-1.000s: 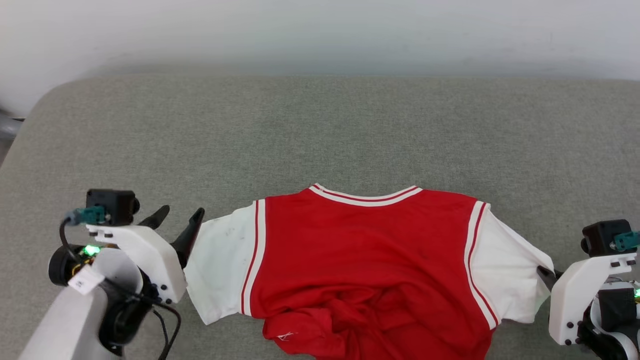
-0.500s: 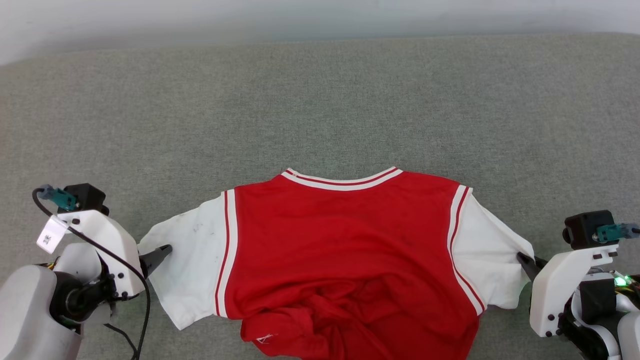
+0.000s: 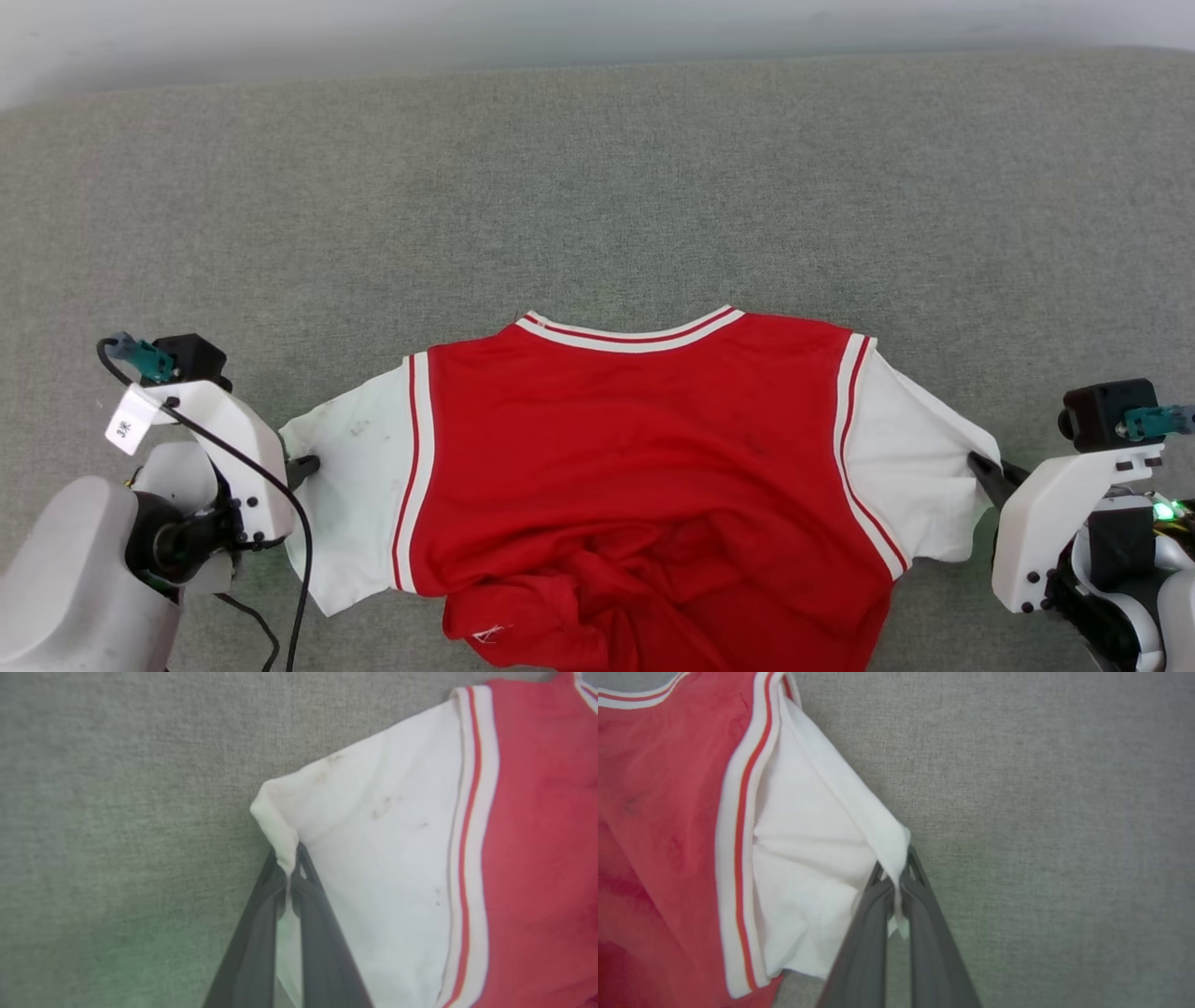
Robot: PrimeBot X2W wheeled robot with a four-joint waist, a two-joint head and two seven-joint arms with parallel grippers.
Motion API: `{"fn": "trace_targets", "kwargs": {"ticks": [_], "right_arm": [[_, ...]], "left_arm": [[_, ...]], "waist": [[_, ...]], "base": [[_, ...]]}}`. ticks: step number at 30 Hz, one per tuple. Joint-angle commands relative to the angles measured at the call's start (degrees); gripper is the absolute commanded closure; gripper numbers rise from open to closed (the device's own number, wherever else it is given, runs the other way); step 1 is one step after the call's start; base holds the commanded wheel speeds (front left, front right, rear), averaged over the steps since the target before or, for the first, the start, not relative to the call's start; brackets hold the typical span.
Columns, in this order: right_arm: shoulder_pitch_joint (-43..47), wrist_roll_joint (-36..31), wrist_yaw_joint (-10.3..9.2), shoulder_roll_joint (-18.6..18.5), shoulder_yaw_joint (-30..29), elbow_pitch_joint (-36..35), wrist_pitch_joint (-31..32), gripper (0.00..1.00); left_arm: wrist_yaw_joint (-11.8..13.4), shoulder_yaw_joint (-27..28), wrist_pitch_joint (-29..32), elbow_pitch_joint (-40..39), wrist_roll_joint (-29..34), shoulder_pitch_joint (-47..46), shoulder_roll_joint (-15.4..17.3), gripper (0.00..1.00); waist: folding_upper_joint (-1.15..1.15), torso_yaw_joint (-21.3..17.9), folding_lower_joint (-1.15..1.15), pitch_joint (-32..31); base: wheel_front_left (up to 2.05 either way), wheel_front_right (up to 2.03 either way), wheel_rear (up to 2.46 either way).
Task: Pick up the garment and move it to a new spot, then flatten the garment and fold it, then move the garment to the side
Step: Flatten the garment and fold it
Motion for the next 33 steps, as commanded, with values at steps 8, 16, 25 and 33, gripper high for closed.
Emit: {"fn": "trace_targets", "kwargs": {"ticks": [8, 16, 25, 33], "right_arm": [[-3.16, -1.64, -0.06, -2.31, -0.83, 0.08, -2.47, 1.00], [-10.52, -3.42, -0.07, -6.76, -0.43, 2.68, -4.22, 1.00], [-26.31, -3.99, -0.08, -10.91, 2.24, 10.09, -6.41, 1.00], [-44.26, -4.87, -0.09, -8.51, 1.72, 17.86, -12.03, 1.00]], "left_arm": [[-0.70, -2.35, -10.94, 1.12, 6.81, -2.96, -0.26, 1.00], [1.51, -1.42, -23.36, 0.47, 13.89, -10.86, 0.92, 1.00], [2.53, -0.19, -37.32, 5.08, 18.57, -24.49, -0.76, 1.00], [1.16, 1.16, -46.61, 13.07, 19.85, -38.10, -0.42, 1.00]], "waist": [[0.00, 0.89, 0.01, -2.80], [0.00, 1.74, 0.01, -5.91], [0.00, 1.89, 0.01, -4.81], [0.00, 0.85, 0.01, -1.30]], "base": [[0.00, 0.00, 0.00], [0.00, 0.00, 0.00], [0.00, 0.00, 0.00], [0.00, 0.00, 0.00]]}}
